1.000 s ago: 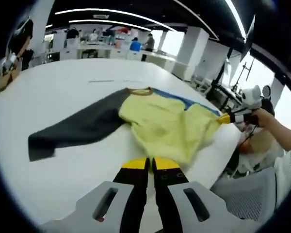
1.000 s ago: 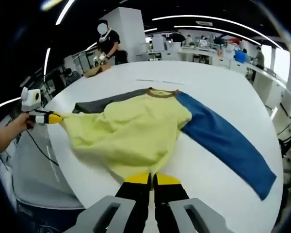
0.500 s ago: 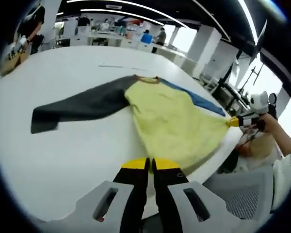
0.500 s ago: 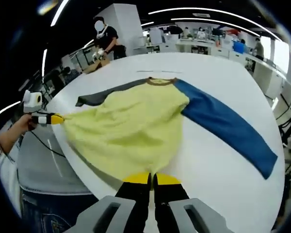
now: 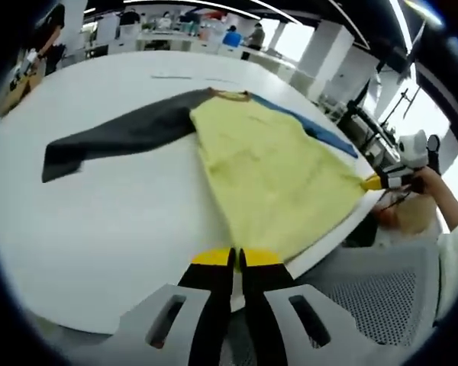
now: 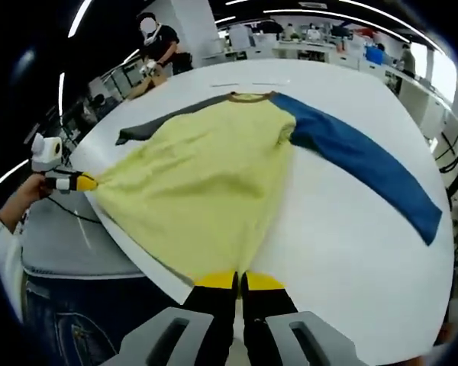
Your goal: Fold the garment on the visible template until the final outline fits inside the template.
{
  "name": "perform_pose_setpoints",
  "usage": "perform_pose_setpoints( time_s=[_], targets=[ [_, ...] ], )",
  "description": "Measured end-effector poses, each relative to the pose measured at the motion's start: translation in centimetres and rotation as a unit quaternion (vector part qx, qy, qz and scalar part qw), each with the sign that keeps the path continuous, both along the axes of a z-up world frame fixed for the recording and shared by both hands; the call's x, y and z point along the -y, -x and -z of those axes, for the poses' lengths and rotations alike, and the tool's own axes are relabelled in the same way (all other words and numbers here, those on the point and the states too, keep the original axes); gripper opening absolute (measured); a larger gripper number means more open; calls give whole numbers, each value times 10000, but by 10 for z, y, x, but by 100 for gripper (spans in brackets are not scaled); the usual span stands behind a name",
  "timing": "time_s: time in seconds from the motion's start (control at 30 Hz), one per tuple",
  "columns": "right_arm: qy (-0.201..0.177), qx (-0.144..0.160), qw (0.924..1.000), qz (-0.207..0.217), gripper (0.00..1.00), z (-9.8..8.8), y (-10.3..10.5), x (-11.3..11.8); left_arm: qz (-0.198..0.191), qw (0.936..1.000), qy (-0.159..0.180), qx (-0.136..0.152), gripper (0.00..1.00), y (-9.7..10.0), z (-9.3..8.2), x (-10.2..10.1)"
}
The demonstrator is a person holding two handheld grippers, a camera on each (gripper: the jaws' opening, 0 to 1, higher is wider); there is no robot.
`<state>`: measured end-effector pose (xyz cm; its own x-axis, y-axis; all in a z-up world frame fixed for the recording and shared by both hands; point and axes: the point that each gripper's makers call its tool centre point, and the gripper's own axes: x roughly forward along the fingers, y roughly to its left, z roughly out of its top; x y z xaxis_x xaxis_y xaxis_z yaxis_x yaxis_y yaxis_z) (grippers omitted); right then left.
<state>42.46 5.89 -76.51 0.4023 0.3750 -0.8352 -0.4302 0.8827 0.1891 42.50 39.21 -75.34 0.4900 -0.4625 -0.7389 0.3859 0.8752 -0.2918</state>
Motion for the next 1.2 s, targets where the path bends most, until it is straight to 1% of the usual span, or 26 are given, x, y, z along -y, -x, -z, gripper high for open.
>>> perform_pose_setpoints(
  time_s=[0.13, 0.33, 0.47, 0.57, 0.73, 0.97, 1.07, 1.13, 1.2],
  targets=[
    [15, -62, 10000, -11, 0, 5, 5, 1, 117, 9994, -281, -156, 1, 7, 10, -2],
    [-33, -208, 9998, 55, 0, 11, 11, 3, 224, 9978, -563, -280, 1, 14, 21, -4],
    [127, -251, 9996, 66, 0, 16, 15, 10, 227, 9973, -546, -441, 1, 20, 26, -2],
    [122, -270, 9995, 57, 0, 17, 16, 10, 240, 9968, -555, -528, 1, 24, 30, -1],
    [116, -305, 9994, 62, 0, 19, 17, 9, 242, 9965, -585, -540, 1, 25, 30, -2],
    [63, -337, 9994, 99, 0, 20, 19, 10, 303, 9964, -625, -478, 1, 24, 29, -2],
    [22, -321, 9994, 100, 0, 19, 18, 9, 391, 9961, -674, -413, 2, 25, 28, -1],
    [-65, -271, 9994, 219, 0, 16, 16, 9, 411, 9962, -667, -376, 3, 24, 27, -2],
    [-184, -230, 9992, 267, 0, 12, 14, 8, 398, 9970, -588, -305, 6, 23, 23, -3]
  ],
)
